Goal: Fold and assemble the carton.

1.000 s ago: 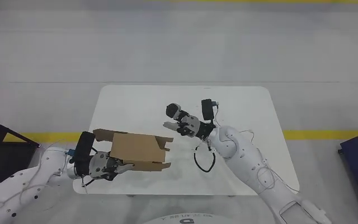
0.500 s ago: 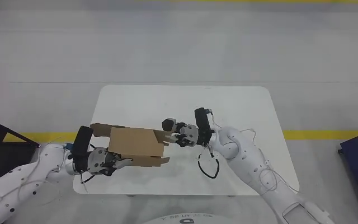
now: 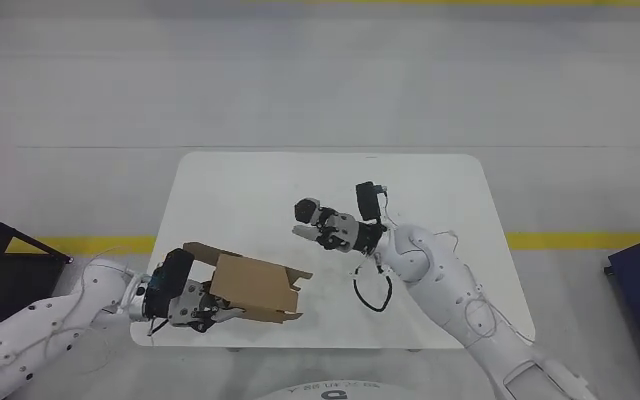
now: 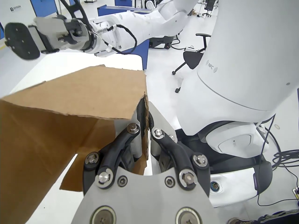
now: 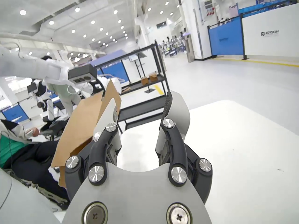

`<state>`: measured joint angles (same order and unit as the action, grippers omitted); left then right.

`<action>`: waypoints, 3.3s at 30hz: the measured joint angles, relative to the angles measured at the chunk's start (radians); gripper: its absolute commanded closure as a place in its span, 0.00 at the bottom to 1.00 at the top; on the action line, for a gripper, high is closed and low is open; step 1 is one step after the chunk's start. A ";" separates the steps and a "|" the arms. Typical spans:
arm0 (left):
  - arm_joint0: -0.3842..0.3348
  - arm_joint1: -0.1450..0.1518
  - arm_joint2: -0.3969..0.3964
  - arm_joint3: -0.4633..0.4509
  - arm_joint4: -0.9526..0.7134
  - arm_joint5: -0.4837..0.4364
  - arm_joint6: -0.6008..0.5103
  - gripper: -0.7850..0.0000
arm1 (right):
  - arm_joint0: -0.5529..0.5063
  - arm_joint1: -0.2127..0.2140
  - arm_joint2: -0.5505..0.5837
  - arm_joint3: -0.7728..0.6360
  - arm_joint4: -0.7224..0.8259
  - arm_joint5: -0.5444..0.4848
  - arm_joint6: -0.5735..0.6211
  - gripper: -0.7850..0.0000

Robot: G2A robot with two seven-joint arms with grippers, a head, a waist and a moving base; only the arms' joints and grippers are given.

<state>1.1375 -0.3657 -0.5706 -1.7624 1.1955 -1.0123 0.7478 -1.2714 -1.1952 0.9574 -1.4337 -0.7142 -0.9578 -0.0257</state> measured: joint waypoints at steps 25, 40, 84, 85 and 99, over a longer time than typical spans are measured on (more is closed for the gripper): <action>-0.113 -0.025 0.113 0.034 -0.117 0.000 -0.192 1.00 | -0.013 -0.004 -0.027 -0.018 -0.070 0.007 0.035 0.21; -0.142 -0.034 0.104 0.025 -0.176 0.000 -0.204 1.00 | 0.005 -0.012 -0.064 -0.015 -0.111 0.071 0.091 0.00; -0.019 -0.038 0.041 -0.025 -0.659 0.000 0.060 1.00 | -0.019 0.018 0.071 -0.002 0.158 0.053 0.007 0.00; -0.019 -0.038 0.041 -0.025 -0.659 0.000 0.060 1.00 | -0.019 0.018 0.071 -0.002 0.158 0.053 0.007 0.00; -0.019 -0.038 0.041 -0.025 -0.660 0.000 0.060 1.00 | -0.019 0.018 0.071 -0.002 0.158 0.053 0.007 0.00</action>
<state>1.1186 -0.4038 -0.5298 -1.7877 0.5360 -1.0123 0.8078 -1.2902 -1.1775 1.0279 -1.4358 -0.5560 -0.9052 -0.0187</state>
